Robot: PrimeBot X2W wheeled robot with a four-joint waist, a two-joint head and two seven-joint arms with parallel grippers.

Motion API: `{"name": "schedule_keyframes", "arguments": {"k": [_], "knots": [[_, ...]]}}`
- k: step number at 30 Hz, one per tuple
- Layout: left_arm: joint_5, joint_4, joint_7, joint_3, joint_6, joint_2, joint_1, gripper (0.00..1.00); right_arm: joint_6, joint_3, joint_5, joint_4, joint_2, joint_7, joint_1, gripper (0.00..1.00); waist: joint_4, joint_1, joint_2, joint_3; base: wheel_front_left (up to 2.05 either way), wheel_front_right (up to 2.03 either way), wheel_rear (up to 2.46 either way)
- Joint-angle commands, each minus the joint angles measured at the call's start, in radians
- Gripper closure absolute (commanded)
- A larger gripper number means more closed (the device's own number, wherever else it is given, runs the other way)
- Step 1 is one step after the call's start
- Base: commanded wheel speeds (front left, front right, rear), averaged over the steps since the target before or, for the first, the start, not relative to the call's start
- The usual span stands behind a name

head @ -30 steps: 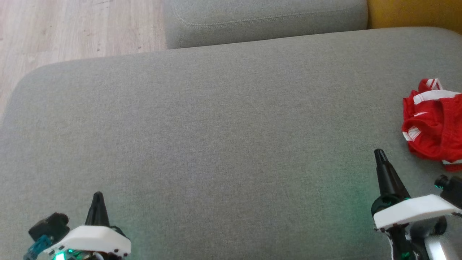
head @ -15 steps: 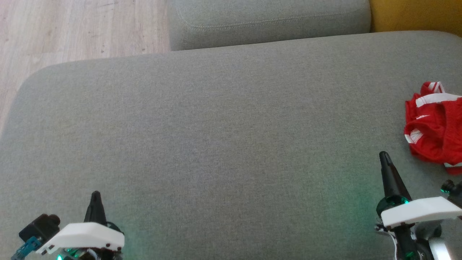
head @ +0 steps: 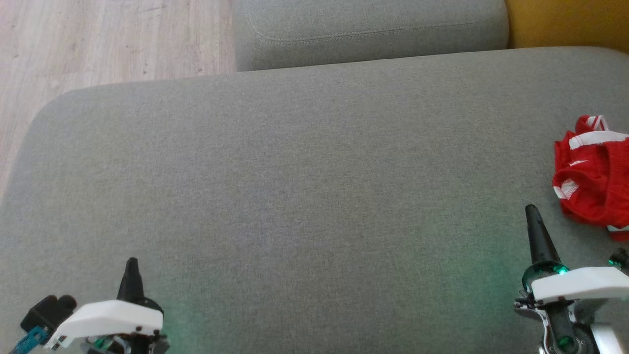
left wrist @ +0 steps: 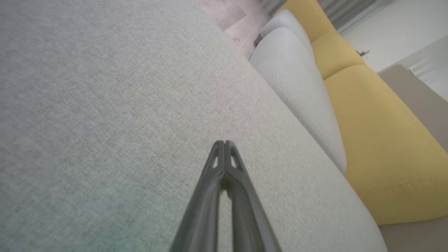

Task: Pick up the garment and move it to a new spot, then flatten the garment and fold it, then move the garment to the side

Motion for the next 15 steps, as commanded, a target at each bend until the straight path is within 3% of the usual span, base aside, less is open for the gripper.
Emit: {"name": "schedule_keyframes", "arguments": {"k": [1,15], "knots": [[-0.024,-0.021,0.002,0.042,-0.014,0.002,-0.058,1.0,0.0,0.003,0.03,-0.026,0.0,0.003,-0.057,1.0,0.001,0.0,0.0,-0.001,0.0,0.0,0.0],[-0.155,-0.003,0.024,0.096,-0.076,-0.035,-0.076,1.0,-0.001,-0.016,0.178,0.008,0.006,0.008,-0.076,1.0,0.012,0.0,0.0,-0.01,0.0,0.0,0.0]]}}
